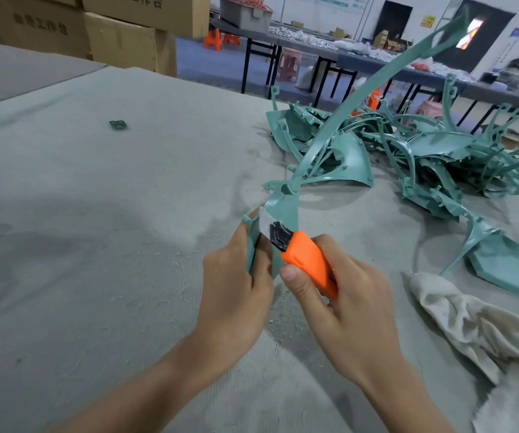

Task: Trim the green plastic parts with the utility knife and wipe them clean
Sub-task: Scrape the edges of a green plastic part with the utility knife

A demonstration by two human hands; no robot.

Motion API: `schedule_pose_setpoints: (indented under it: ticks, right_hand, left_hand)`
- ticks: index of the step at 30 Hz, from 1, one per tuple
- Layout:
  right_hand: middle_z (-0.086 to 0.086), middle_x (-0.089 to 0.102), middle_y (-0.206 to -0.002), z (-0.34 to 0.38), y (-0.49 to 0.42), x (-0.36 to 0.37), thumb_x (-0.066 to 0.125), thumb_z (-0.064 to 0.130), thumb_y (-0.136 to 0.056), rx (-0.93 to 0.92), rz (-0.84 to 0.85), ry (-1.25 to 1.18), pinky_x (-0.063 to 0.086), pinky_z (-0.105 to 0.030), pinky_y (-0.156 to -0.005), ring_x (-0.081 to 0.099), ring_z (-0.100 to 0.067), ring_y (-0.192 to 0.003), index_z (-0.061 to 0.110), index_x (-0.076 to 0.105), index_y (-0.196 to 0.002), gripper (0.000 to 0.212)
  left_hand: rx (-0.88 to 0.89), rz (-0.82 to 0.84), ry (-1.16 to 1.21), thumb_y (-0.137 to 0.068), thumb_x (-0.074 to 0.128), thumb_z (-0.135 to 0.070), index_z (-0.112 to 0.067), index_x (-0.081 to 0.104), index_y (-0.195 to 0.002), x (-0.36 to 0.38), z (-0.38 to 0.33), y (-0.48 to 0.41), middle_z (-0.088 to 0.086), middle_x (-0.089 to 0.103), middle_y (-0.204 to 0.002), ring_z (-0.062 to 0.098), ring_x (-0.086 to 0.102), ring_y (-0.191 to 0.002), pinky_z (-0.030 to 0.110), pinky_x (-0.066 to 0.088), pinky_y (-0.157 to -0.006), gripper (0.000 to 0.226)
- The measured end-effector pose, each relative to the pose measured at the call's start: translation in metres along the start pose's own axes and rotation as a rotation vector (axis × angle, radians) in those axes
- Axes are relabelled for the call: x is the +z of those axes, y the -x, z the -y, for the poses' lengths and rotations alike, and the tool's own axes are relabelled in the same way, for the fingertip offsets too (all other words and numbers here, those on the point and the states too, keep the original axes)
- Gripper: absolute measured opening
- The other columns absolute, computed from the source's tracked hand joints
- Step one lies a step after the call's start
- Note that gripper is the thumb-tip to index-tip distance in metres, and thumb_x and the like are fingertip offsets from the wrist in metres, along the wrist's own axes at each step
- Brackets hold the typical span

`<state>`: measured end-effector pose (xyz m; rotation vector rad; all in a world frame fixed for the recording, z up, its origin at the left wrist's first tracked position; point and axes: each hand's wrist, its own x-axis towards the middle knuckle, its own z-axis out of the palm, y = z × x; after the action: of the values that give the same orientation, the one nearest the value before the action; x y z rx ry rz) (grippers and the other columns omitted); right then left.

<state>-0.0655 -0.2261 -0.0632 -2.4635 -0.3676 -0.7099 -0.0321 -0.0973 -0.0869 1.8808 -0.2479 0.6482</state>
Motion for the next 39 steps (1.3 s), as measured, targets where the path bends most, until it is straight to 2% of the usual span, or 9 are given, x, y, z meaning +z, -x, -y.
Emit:
schedule_pose_setpoints:
  ticks: [8,18,21,23,26,29,32,36,39]
  right_hand:
    - [0.006,0.030,-0.048,-0.004,-0.001,-0.001,0.045,0.065,-0.091,0.022,0.040,-0.125,0.026,-0.030,-0.046,0.036,-0.016,-0.043,0.029,0.034,-0.071,0.042]
    - [0.005,0.028,-0.048,-0.003,0.000,0.000,0.045,0.066,-0.090,0.024,0.059,-0.121,0.024,-0.027,-0.047,0.034,-0.016,-0.043,0.035,0.030,-0.069,0.041]
    - [0.005,0.028,-0.048,-0.003,-0.001,0.000,0.044,0.066,-0.090,0.032,0.049,-0.096,0.025,-0.028,-0.046,0.035,-0.016,-0.044,0.033,0.031,-0.069,0.041]
    - [0.006,0.028,-0.047,-0.004,0.000,0.001,0.043,0.066,-0.091,0.035,0.044,-0.093,0.026,-0.028,-0.045,0.035,-0.016,-0.042,0.032,0.032,-0.069,0.042]
    - [0.007,0.029,-0.047,-0.004,-0.001,0.001,0.043,0.067,-0.090,0.051,0.027,-0.067,0.029,-0.033,-0.045,0.035,-0.014,-0.042,0.028,0.035,-0.070,0.044]
    - [0.007,0.028,-0.047,-0.005,-0.001,0.001,0.043,0.067,-0.089,0.071,-0.001,-0.028,0.033,-0.038,-0.044,0.036,-0.015,-0.043,0.026,0.037,-0.071,0.045]
    - [0.009,0.025,-0.047,-0.004,-0.002,0.000,0.042,0.067,-0.089,0.083,-0.039,0.027,0.035,-0.039,-0.044,0.038,-0.017,-0.044,0.029,0.036,-0.075,0.041]
    - [0.011,0.024,-0.047,-0.006,-0.003,-0.003,0.043,0.064,-0.091,0.067,-0.109,0.129,0.030,-0.030,-0.043,0.037,-0.011,-0.042,0.030,0.040,-0.080,0.036]
    - [0.012,0.025,-0.047,-0.011,-0.003,-0.005,0.045,0.062,-0.092,0.077,-0.153,0.122,0.029,-0.028,-0.043,0.036,-0.007,-0.041,0.024,0.052,-0.082,0.040]
  left_hand:
    - [0.031,-0.029,0.008,-0.096,0.052,-0.005,-0.008,0.061,-0.096,0.000,-0.003,0.000,-0.018,0.044,-0.047,-0.008,0.047,-0.044,0.000,0.028,-0.043,0.010]
    - [0.051,-0.029,-0.041,-0.095,0.051,-0.003,-0.003,0.059,-0.092,0.003,0.004,0.001,-0.028,0.055,-0.063,-0.011,0.048,-0.050,0.000,0.029,-0.046,0.009]
    - [0.052,-0.029,-0.017,-0.097,0.050,-0.008,-0.016,0.057,-0.088,0.003,0.003,0.001,-0.026,0.054,-0.061,-0.008,0.048,-0.049,0.001,0.030,-0.046,0.014]
    - [0.065,-0.030,-0.011,-0.097,0.050,-0.011,-0.029,0.046,-0.084,0.003,0.000,0.001,-0.024,0.053,-0.060,-0.007,0.048,-0.048,0.002,0.031,-0.046,0.022]
    - [0.081,-0.030,-0.007,-0.095,0.046,-0.016,-0.036,0.040,-0.082,0.003,-0.002,0.000,-0.018,0.052,-0.056,-0.005,0.048,-0.047,0.003,0.030,-0.044,0.025]
    - [0.087,-0.036,-0.029,-0.095,0.046,-0.017,-0.032,0.042,-0.084,0.003,-0.002,0.000,-0.017,0.041,-0.048,-0.007,0.048,-0.048,0.002,0.029,-0.045,0.019]
    - [0.093,-0.043,-0.031,-0.094,0.047,-0.015,-0.028,0.046,-0.085,0.004,0.000,0.001,-0.019,0.041,-0.048,-0.008,0.048,-0.050,0.001,0.030,-0.047,0.016]
    - [0.080,-0.049,-0.037,-0.094,0.049,-0.016,-0.021,0.054,-0.084,0.005,0.000,0.002,-0.019,0.038,-0.048,-0.008,0.050,-0.051,0.001,0.031,-0.046,0.012]
    - [0.070,-0.049,-0.029,-0.094,0.049,-0.016,-0.010,0.061,-0.086,0.006,-0.002,0.004,-0.020,0.038,-0.049,-0.007,0.051,-0.052,0.003,0.032,-0.044,0.016]
